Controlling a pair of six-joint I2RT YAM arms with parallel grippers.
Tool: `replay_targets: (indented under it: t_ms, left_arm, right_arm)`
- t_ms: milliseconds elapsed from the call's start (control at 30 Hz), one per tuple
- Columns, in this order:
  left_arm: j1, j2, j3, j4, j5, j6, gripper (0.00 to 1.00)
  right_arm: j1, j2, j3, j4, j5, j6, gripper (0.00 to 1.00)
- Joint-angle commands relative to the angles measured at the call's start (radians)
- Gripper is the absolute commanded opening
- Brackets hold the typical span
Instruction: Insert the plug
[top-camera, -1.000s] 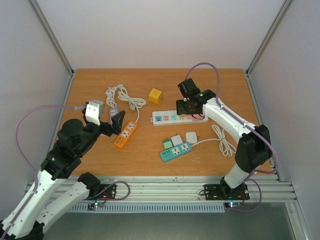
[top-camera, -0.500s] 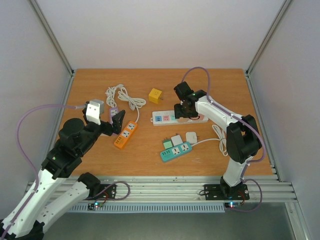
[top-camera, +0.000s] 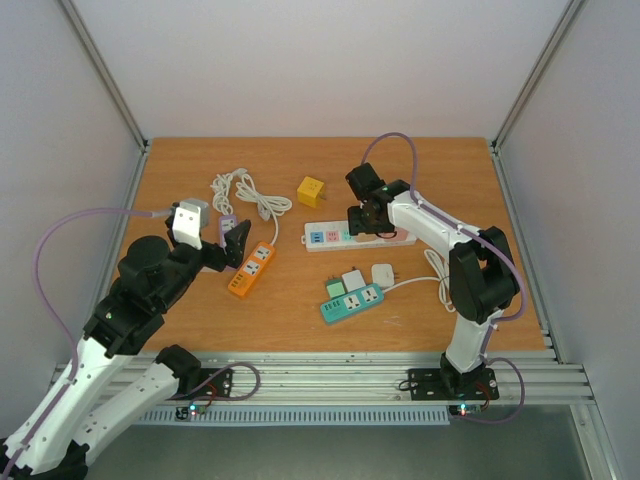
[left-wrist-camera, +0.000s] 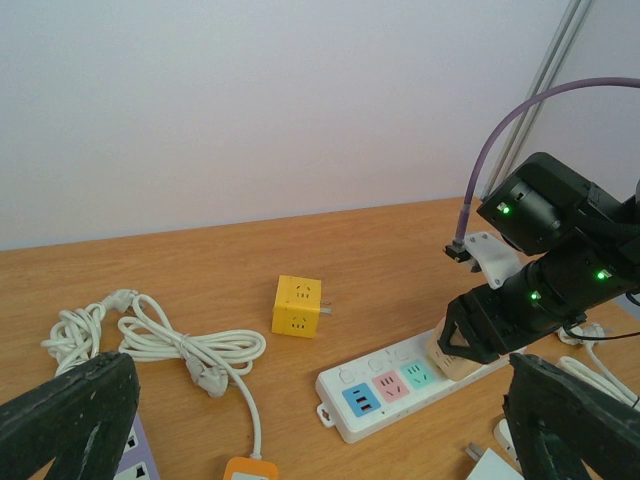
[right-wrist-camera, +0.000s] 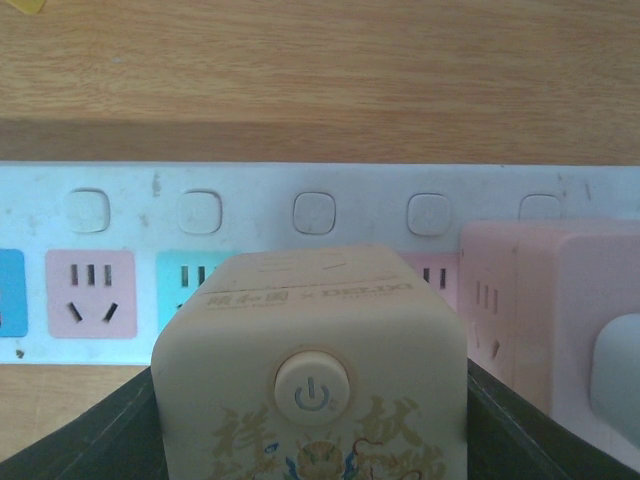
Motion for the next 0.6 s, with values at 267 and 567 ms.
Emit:
replay_targets:
  t_ms: [267,567]
  left_arm:
    - [0.003,0.017,0.0,0.039,-0.018,0.015,0.99]
    - [0.003,0.025,0.001,0.035,-0.018,0.013,0.99]
  right_arm:
    - [-0.007,0.049,0.005,0.03,-0.037,0.007,0.36]
    - [-0.006,0.077,0.008,-0.012,0.001,0.028,0.38]
